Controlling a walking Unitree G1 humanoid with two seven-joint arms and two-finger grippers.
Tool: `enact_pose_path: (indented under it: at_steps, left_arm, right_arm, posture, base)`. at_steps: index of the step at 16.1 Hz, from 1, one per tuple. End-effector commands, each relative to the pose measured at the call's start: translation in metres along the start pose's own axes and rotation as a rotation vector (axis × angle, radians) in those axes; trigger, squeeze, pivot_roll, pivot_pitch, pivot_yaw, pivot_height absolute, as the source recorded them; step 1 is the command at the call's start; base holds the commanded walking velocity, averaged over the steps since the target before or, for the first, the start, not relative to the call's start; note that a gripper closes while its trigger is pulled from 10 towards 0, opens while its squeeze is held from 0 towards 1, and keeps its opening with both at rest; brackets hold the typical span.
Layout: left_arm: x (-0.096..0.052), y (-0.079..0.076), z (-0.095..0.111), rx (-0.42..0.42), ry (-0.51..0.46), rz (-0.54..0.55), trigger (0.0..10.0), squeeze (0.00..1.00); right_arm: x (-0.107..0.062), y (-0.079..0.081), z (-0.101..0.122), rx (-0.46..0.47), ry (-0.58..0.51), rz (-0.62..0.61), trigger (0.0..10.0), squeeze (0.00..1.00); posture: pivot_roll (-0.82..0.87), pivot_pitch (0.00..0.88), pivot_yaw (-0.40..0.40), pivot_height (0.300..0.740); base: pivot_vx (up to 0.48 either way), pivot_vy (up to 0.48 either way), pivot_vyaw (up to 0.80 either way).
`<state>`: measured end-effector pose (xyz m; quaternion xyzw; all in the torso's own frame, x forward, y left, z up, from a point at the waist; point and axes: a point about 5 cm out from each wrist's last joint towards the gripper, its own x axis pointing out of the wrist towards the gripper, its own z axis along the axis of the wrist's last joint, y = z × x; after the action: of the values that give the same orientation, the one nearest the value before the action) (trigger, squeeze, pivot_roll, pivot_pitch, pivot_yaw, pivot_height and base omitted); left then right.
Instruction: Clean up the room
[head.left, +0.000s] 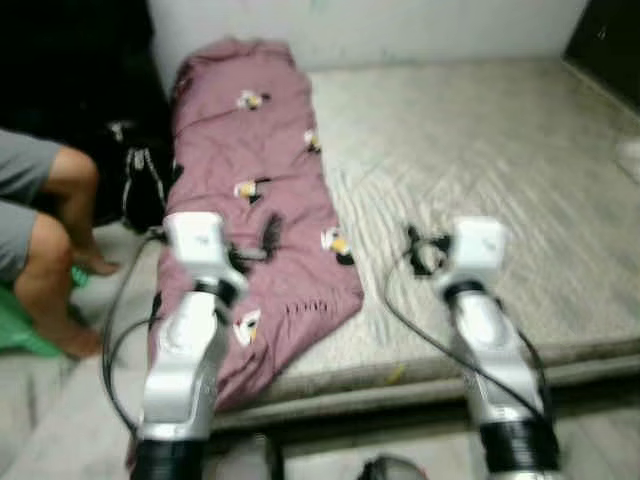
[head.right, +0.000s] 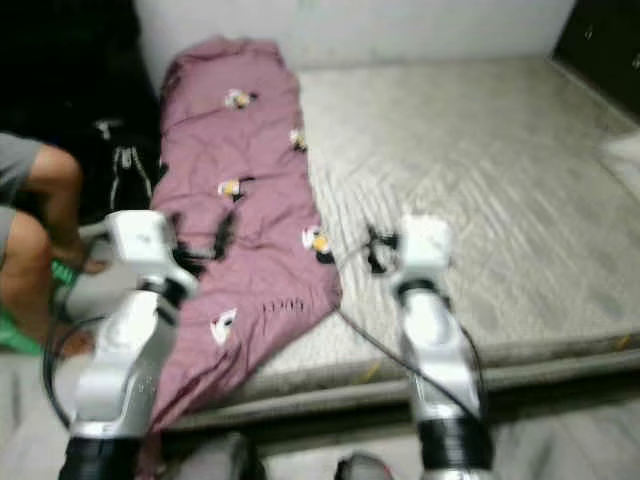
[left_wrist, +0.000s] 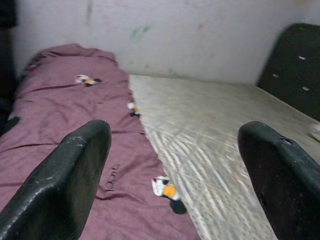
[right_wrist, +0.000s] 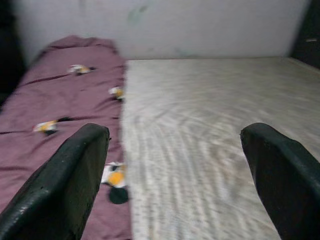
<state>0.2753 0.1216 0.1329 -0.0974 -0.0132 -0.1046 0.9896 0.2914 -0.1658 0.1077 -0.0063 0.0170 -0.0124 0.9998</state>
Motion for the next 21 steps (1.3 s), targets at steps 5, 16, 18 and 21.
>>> enact_pose_path:
  at_steps: [5, 16, 18, 21]
  left_arm:
    - [-0.003, 0.014, 0.005, 0.068, -0.019, 0.055, 10.0, 0.0]
    - [-0.02, 0.045, 0.002, 0.108, 0.017, 0.164, 10.0, 0.0]
    - [-0.023, 0.046, 0.002, 0.104, 0.021, 0.159, 10.0, 0.0]
    - [-0.027, 0.048, 0.002, 0.086, 0.033, 0.177, 10.0, 0.0]
  right_arm:
    - [-0.001, -0.004, 0.006, 0.002, -0.024, -0.021, 10.0, 0.0]
    - [-0.016, -0.03, 0.002, -0.023, -0.003, -0.089, 10.0, 0.0]
    - [-0.02, -0.033, 0.001, -0.025, 0.004, -0.098, 10.0, 0.0]
    - [-0.024, -0.038, 0.002, 0.014, 0.013, -0.131, 10.0, 0.0]
  posture:
    - [-0.02, 0.0, -0.002, 0.74]
    - [-0.02, 0.0, 0.005, 0.74]
    - [-0.02, 0.0, 0.01, 0.74]
    - [-0.02, 0.0, 0.016, 0.74]
  base:
    - [0.0, 0.096, 0.0]
    - [0.0, 0.0, -0.07]
    - [0.0, 0.0, -0.8]
    - [0.0, 0.0, -0.8]
